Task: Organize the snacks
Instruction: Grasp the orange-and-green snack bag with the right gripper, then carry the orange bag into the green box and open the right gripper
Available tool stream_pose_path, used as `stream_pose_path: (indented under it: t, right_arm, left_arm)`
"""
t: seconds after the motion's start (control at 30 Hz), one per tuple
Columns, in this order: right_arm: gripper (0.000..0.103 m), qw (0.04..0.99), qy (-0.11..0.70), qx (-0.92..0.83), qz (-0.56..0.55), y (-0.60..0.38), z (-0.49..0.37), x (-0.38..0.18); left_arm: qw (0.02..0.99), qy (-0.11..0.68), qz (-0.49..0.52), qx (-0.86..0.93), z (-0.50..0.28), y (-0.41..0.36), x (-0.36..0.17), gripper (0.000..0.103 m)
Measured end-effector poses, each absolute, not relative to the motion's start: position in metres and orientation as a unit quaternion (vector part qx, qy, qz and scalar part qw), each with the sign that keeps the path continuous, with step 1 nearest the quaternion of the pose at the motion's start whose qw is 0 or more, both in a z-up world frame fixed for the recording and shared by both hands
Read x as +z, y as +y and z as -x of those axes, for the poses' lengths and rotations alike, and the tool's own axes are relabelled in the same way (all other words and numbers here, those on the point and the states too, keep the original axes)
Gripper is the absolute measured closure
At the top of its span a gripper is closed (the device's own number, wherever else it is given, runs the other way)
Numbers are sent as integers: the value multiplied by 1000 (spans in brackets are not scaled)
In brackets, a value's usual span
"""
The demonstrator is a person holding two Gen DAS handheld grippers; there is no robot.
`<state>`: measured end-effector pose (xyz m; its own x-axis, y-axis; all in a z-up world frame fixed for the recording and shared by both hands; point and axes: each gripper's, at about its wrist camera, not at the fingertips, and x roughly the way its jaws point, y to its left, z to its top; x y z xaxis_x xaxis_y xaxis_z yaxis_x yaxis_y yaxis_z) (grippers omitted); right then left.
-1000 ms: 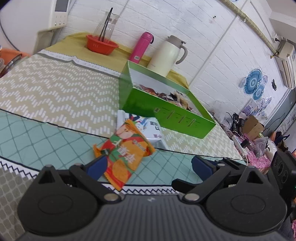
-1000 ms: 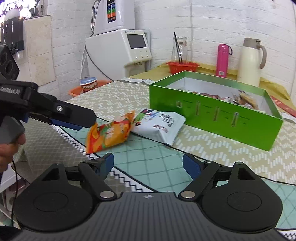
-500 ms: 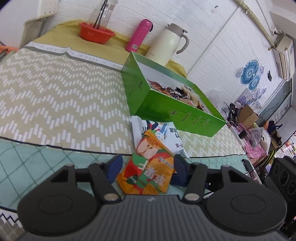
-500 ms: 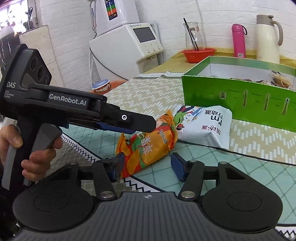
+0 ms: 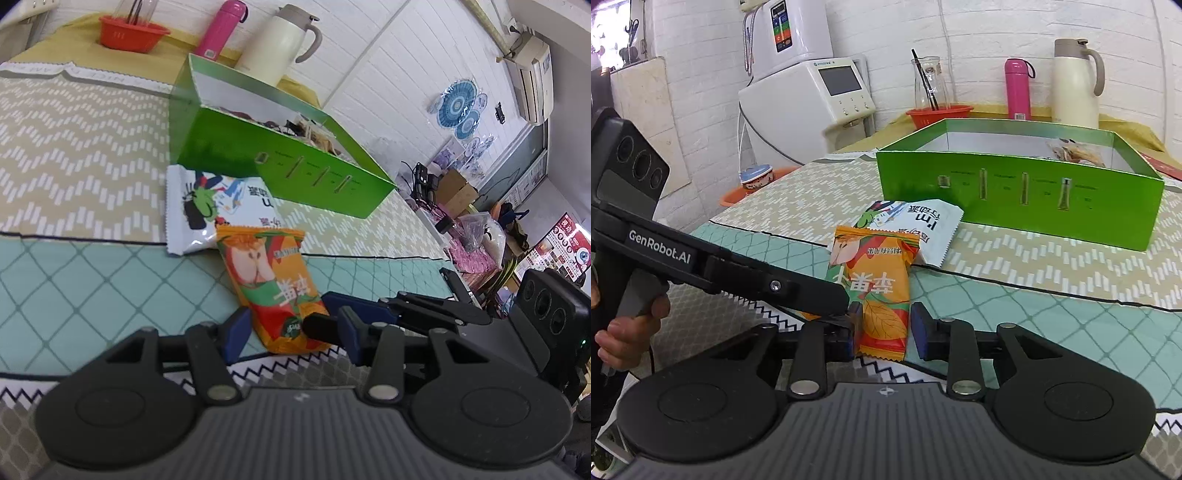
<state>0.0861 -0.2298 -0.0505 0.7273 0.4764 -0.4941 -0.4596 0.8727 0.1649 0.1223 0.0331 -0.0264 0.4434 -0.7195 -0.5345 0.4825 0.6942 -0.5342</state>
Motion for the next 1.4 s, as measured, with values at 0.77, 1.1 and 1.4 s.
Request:
stream_pose_path:
  t: [0.77, 1.1, 1.4]
  right_arm:
    - [36, 926, 261, 272, -21, -221, -96, -52]
    - [44, 941, 206, 269, -15, -227, -85, -21]
    - [45, 961, 145, 234, -7, -234, -128, 6]
  left_arm:
    - [857, 377, 173, -307, -132, 31, -30, 86]
    - [875, 321, 170, -321, -126, 26, 10, 86]
    - [889, 285, 163, -318, -182, 0, 45, 86]
